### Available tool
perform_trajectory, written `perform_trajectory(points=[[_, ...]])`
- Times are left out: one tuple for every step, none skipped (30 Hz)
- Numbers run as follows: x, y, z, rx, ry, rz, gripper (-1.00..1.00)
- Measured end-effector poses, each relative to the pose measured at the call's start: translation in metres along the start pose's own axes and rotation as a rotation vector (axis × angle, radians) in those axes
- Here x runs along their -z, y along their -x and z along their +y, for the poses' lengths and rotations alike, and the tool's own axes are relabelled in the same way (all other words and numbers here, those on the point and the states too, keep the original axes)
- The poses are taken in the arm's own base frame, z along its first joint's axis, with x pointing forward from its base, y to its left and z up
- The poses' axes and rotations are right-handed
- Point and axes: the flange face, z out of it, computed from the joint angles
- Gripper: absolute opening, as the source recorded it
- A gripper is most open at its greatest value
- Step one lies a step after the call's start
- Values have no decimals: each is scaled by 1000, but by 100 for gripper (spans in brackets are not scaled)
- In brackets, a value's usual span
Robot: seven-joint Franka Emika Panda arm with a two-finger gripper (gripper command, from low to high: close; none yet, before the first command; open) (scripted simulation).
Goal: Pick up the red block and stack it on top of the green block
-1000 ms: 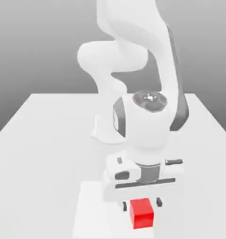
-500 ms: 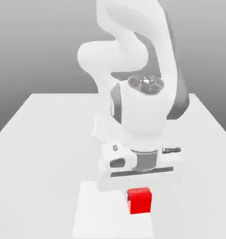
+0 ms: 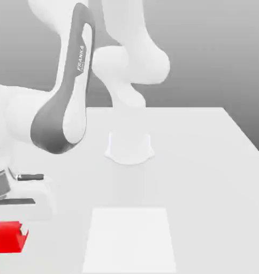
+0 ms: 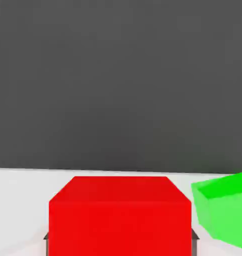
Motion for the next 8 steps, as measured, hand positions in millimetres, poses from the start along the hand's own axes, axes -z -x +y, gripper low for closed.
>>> perform_trajectory(points=[[-3, -7, 12, -2, 0, 4, -100], [-13, -11, 18, -2, 0, 6, -100], [-26, -13, 21, -2, 1, 7, -100], [-42, -14, 23, -3, 1, 8, -100], [-53, -14, 24, -4, 1, 8, 100], [-53, -14, 24, -4, 1, 8, 100], [-53, -14, 24, -4, 1, 8, 100], [-53, -14, 24, -4, 1, 8, 100]])
